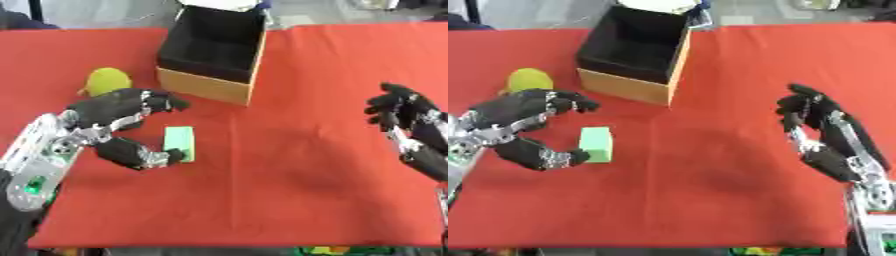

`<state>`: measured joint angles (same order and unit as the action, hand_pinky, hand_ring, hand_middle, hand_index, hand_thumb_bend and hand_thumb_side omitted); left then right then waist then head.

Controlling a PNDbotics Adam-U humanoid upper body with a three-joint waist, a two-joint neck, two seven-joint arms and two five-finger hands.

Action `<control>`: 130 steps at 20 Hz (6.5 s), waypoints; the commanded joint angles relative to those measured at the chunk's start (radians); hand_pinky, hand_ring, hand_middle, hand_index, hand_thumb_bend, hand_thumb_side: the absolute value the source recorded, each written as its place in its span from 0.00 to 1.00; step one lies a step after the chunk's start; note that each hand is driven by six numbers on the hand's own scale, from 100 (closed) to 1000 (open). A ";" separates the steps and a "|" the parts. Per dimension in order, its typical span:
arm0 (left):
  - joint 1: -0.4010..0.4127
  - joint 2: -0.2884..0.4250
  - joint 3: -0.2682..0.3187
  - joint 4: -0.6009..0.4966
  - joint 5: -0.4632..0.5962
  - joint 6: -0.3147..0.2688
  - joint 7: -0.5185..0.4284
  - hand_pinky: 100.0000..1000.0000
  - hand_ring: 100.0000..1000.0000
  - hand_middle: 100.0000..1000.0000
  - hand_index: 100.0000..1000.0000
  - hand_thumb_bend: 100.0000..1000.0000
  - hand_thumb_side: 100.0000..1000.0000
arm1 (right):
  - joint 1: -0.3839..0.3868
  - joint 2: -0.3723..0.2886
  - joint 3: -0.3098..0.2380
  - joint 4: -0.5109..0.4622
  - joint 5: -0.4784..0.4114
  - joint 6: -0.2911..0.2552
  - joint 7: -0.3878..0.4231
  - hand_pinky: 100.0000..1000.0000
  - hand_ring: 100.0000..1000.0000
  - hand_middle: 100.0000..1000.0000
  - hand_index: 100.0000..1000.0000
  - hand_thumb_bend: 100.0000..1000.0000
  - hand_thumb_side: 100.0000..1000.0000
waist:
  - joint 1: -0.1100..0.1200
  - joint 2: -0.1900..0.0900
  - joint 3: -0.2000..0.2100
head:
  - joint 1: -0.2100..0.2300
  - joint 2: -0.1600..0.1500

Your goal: Pick up objects on the table and place them in the box.

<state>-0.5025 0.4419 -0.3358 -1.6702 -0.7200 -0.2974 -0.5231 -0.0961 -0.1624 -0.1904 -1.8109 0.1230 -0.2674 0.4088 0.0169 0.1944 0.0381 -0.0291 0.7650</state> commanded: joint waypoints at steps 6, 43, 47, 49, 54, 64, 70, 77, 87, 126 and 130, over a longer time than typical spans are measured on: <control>-0.025 -0.001 -0.001 0.042 -0.061 -0.017 0.012 0.74 0.74 0.76 0.96 0.40 0.88 | -0.006 -0.013 -0.003 -0.008 0.006 -0.001 0.004 0.63 0.69 0.68 0.90 0.00 0.41 | 0.000 -0.011 -0.002 | -0.001 0.005; -0.048 -0.038 -0.015 0.208 -0.229 0.008 0.116 0.72 0.70 0.71 0.93 0.35 0.82 | -0.006 -0.013 -0.002 -0.005 0.004 -0.004 0.010 0.63 0.69 0.68 0.90 0.00 0.41 | -0.005 -0.011 0.001 | 0.000 0.005; -0.049 -0.040 -0.016 0.220 -0.243 0.007 0.122 0.72 0.70 0.71 0.93 0.35 0.81 | -0.006 -0.014 -0.001 -0.005 0.003 -0.005 0.011 0.63 0.69 0.68 0.90 0.00 0.41 | -0.006 -0.010 0.002 | 0.000 0.005; -0.050 -0.041 -0.016 0.225 -0.248 0.006 0.124 0.72 0.69 0.70 0.93 0.34 0.82 | -0.005 -0.014 -0.001 -0.004 0.003 -0.006 0.011 0.63 0.69 0.68 0.90 0.00 0.41 | -0.007 -0.010 0.002 | 0.001 0.005; -0.053 -0.047 -0.019 0.243 -0.260 0.005 0.128 0.72 0.69 0.69 0.92 0.32 0.80 | -0.005 -0.013 -0.001 -0.004 0.004 -0.007 0.012 0.63 0.69 0.68 0.90 0.00 0.41 | -0.008 -0.010 0.000 | 0.002 0.005; -0.054 -0.056 -0.021 0.266 -0.272 0.002 0.142 0.71 0.67 0.63 0.88 0.29 0.76 | -0.004 -0.012 -0.001 -0.002 0.007 -0.006 0.015 0.63 0.69 0.68 0.90 0.00 0.41 | -0.007 -0.009 -0.003 | 0.003 0.005; -0.056 -0.059 -0.024 0.272 -0.275 0.001 0.153 0.70 0.65 0.59 0.82 0.26 0.72 | -0.004 -0.011 -0.001 -0.002 0.008 -0.005 0.015 0.63 0.69 0.68 0.90 0.00 0.41 | -0.007 -0.009 -0.005 | 0.004 0.005; -0.057 -0.056 -0.017 0.257 -0.265 0.018 0.195 0.68 0.62 0.53 0.74 0.16 0.61 | -0.004 -0.011 -0.002 -0.002 0.009 -0.004 0.016 0.63 0.69 0.68 0.90 0.00 0.41 | -0.005 -0.009 -0.005 | 0.003 0.005; -0.085 -0.011 0.011 0.160 -0.174 0.056 0.204 0.68 0.60 0.50 0.73 0.11 0.53 | -0.003 -0.012 -0.004 -0.001 0.011 -0.001 0.015 0.63 0.69 0.68 0.90 0.00 0.41 | 0.001 -0.009 -0.004 | -0.002 0.005; -0.554 -0.222 0.264 0.766 -0.381 0.362 0.640 0.71 0.71 0.79 0.92 0.32 0.66 | -0.002 -0.011 0.025 0.006 -0.003 -0.010 0.061 0.63 0.69 0.68 0.90 0.00 0.41 | 0.010 -0.011 -0.084 | 0.013 0.005; -0.542 -0.180 0.250 0.770 -0.287 0.338 0.738 0.70 0.68 0.76 0.90 0.26 0.64 | 0.000 -0.011 0.021 0.006 -0.003 -0.010 0.059 0.63 0.69 0.68 0.90 0.00 0.41 | 0.009 -0.013 -0.074 | 0.005 0.005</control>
<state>-1.0272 0.2241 -0.0845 -0.8872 -1.0342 0.0462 0.1835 -0.0878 -0.1624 -0.1660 -1.7933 0.1283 -0.2754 0.4670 0.0286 0.1977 -0.0363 -0.0199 0.7651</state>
